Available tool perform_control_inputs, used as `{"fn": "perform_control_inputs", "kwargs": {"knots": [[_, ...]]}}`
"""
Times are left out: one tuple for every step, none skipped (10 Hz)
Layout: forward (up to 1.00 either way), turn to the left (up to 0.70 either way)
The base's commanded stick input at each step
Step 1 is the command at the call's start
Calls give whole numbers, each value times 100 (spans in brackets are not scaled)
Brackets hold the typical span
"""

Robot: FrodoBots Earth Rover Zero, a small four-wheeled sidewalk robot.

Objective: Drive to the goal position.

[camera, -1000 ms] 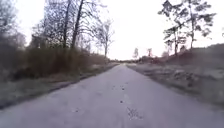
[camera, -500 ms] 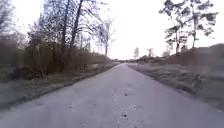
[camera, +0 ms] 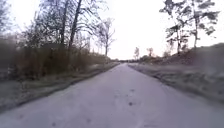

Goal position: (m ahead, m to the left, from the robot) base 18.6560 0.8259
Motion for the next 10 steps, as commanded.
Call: {"fn": "perform_control_inputs", "kwargs": {"knots": [[100,1],[100,1],[100,1],[100,1],[100,1],[100,1],[100,1],[100,1],[100,1],[100,1]]}}
